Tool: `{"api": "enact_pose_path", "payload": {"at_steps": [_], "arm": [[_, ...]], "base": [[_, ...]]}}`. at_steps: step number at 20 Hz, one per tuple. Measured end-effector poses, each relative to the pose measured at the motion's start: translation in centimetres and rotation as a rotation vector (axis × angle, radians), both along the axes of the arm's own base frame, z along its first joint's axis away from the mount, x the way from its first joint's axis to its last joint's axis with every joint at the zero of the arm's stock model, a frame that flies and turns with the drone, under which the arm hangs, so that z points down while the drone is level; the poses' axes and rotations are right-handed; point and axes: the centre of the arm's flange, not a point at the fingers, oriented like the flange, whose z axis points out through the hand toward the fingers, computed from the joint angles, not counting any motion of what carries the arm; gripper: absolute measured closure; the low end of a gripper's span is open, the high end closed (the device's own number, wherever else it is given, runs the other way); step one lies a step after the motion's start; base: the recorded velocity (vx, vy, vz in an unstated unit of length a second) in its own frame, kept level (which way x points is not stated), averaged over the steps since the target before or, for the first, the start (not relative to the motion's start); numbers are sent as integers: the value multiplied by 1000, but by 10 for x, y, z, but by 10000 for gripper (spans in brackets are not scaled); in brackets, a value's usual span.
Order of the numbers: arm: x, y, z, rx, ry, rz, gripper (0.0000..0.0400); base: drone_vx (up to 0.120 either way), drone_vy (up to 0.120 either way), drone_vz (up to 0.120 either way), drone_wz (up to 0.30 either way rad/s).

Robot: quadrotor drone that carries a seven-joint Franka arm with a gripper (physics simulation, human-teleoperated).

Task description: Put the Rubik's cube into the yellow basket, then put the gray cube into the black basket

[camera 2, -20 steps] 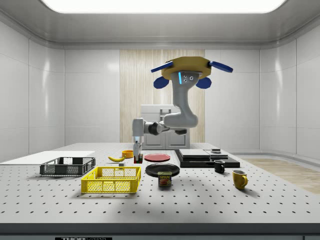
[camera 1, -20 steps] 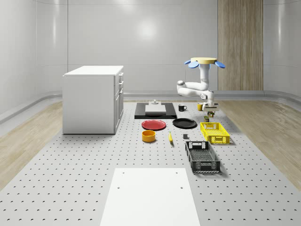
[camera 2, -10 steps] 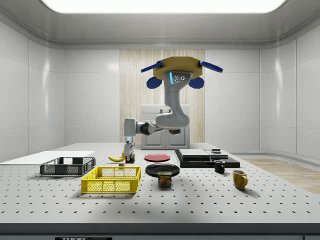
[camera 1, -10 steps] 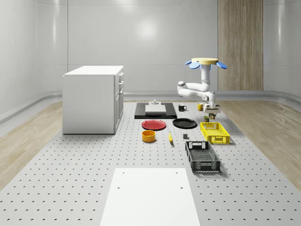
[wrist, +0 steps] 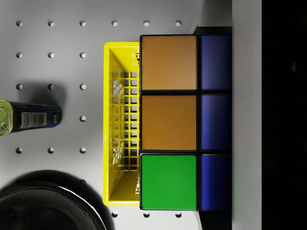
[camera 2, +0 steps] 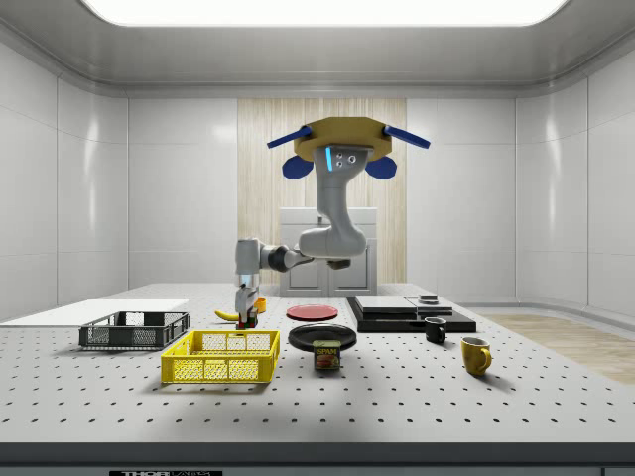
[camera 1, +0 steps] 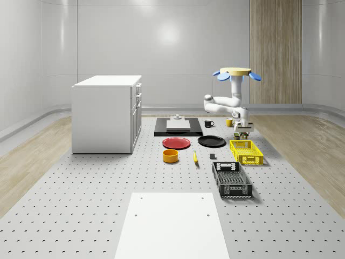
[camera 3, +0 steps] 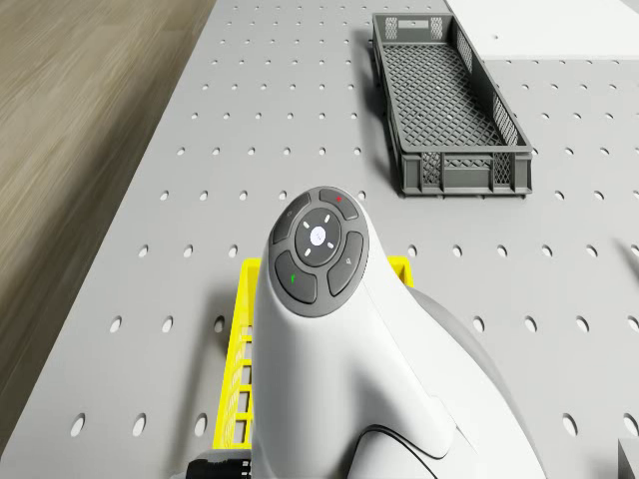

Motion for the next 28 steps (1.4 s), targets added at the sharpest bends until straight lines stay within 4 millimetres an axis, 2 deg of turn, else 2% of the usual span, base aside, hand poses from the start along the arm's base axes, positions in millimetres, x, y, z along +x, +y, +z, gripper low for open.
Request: {"api": "enact_pose_path", "payload": {"at_steps": [6,9,28], "arm": [[0,0,0,0,0,0,75],[0,0,5,0,0,0,75],[0,0,76,0,0,0,75]], "base": [[0,0,-120,0],[0,0,-13,0],[0,0,0,0]]}}
